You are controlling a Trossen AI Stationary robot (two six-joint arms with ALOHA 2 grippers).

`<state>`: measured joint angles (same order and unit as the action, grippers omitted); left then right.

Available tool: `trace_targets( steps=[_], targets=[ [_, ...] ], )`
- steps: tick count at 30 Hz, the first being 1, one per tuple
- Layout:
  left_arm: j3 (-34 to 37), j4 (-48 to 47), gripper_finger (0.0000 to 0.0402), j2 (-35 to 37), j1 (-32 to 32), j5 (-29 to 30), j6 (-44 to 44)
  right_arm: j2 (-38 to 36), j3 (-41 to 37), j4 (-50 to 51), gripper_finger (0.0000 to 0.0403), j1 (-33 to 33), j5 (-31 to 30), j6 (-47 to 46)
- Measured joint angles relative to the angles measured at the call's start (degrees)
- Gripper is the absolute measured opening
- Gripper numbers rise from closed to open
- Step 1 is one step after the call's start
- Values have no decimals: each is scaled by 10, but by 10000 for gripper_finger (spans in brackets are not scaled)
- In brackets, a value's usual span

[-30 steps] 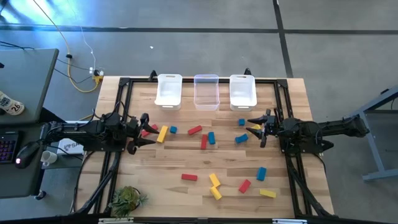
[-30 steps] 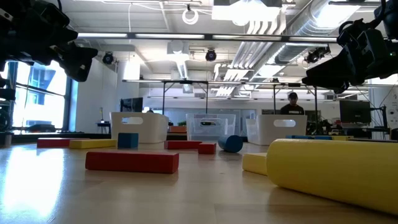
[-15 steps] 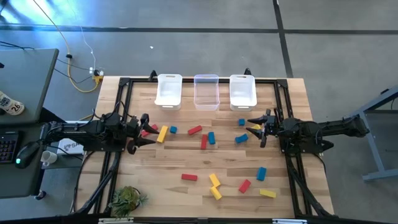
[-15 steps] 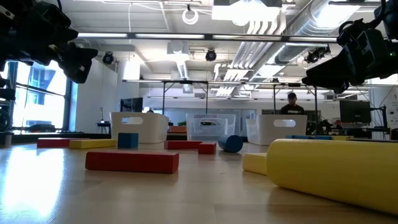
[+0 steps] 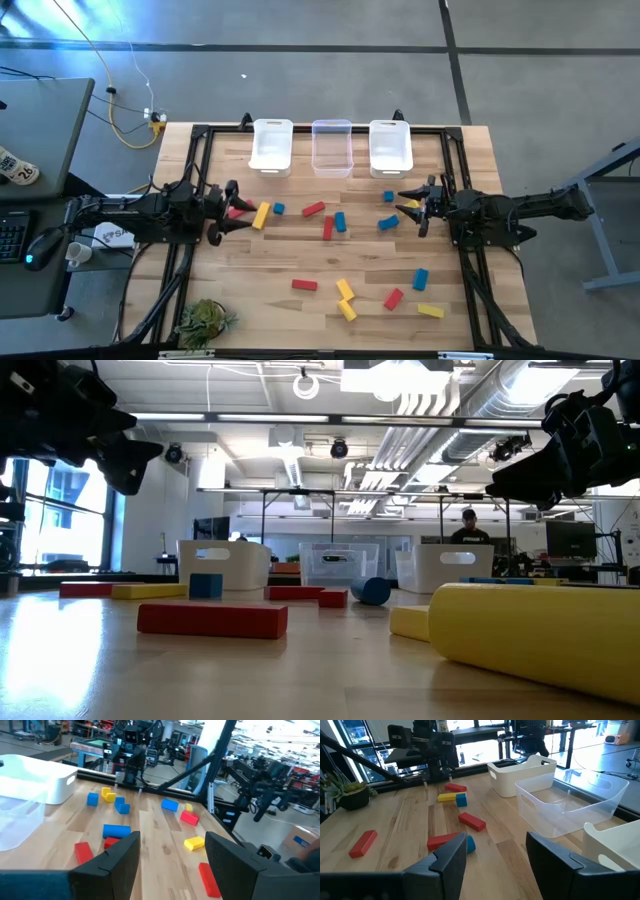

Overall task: Sort & place blocks by color
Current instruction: Put the red block into the left white bin

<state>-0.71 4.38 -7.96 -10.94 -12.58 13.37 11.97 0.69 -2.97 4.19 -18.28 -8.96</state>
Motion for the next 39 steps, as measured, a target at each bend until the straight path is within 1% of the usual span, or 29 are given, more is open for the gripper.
trace_targets(
  steps=[3, 10, 13, 20, 26, 32, 35, 39],
  targets=[
    [0, 0, 213, 0, 0, 16, 0, 0, 0, 0, 193, 0, 0, 0],
    [0, -1, 213, 0, 0, 19, 38, 0, 0, 0, 193, 0, 0, 0],
    [0, -1, 213, 0, 0, 25, 15, 0, 0, 0, 193, 0, 0, 0],
    [0, -2, 213, 0, 0, 104, -29, 0, 0, 0, 193, 0, 0, 0],
    [0, -3, 213, 0, 0, 125, -31, 0, 0, 0, 193, 0, 0, 0],
    [0, 0, 213, 0, 0, 182, -31, 0, 0, 0, 193, 0, 0, 0],
    [0, 19, 213, 0, 0, 217, -31, 0, 0, 0, 193, 0, 0, 0],
    [-19, 31, 213, 0, 0, 225, -52, 0, 0, 0, 193, 0, 0, 0]
  ],
)
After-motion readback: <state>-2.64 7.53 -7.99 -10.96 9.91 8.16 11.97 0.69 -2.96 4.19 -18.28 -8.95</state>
